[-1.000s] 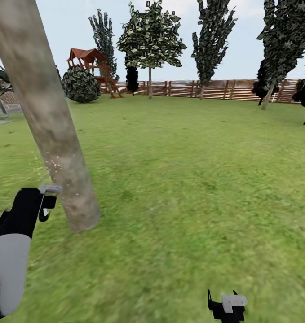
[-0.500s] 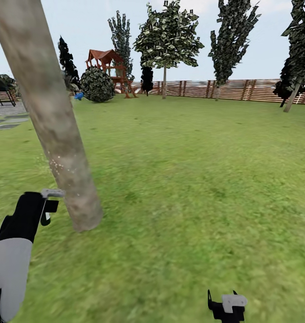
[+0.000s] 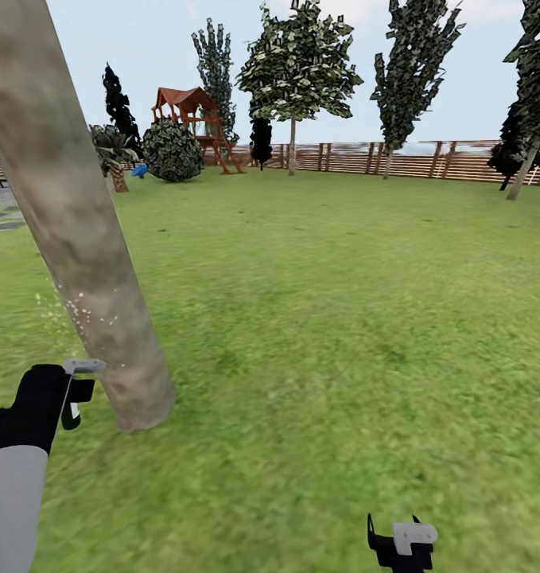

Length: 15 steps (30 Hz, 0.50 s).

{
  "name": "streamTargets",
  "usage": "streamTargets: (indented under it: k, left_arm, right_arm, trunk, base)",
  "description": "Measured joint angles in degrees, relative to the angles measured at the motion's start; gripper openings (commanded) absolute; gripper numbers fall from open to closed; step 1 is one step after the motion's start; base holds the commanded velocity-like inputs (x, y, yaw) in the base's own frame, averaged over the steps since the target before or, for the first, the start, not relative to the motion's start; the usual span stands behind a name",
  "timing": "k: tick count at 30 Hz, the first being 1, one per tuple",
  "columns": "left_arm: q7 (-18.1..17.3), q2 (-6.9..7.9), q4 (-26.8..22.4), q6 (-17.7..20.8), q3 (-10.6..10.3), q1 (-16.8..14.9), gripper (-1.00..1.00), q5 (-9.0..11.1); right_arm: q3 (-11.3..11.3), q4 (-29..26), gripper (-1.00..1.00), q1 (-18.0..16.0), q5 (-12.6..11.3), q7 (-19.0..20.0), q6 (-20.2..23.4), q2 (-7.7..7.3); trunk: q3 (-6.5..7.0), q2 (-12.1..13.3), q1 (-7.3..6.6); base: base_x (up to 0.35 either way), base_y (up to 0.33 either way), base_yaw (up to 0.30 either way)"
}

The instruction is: In the garden, pick up the pesticide atomizer on the floor and spray pesticide onto both trees until each tree trunk is fully covered.

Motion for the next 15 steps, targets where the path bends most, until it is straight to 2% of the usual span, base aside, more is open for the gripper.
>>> streamTargets:
  k: [3, 6, 7, 11, 15]
  left_arm:
    - [0.09, -0.20, 1.93, -2.33, 0.13, 0.34, -1.00, 0.29]
    - [0.46, -0.27, 6.33, -8.44, 0.43, 0.38, -1.00, 0.22]
    - [0.64, -0.27, 6.88, -9.44, 0.45, 0.38, -1.00, 0.12]
    - [0.93, -0.36, 7.82, -10.49, 1.72, 0.39, -1.00, 0.28]
    - [0.93, -1.04, 12.13, -12.17, 2.05, 0.39, -1.00, 0.46]
  right_arm:
    - [0.07, 0.00, 1.00, 0.00, 0.07, 0.00, -0.03, 0.25]
    - [0.08, 0.00, 1.00, 0.00, 0.08, 0.00, -0.08, 0.29]
    - [0.08, 0.00, 1.00, 0.00, 0.08, 0.00, -0.09, 0.30]
    - [0.08, 0.00, 1.00, 0.00, 0.16, 0.00, -0.09, 0.29]
    - [0.08, 0.00, 1.00, 0.00, 0.17, 0.00, -0.09, 0.18]
  trunk:
    - [0.00, 0.00, 0.00]
    - [0.00, 0.00, 0.00]
    - [0.00, 0.00, 0.00]
    - [0.00, 0.00, 0.00]
    - [0.00, 0.00, 0.00]
  base:
    - [0.014, 0.000, 0.250]
    - [0.002, 0.000, 0.254]
    - [0.000, 0.000, 0.116]
    - [0.000, 0.000, 0.034]
    - [0.015, 0.000, 0.002]
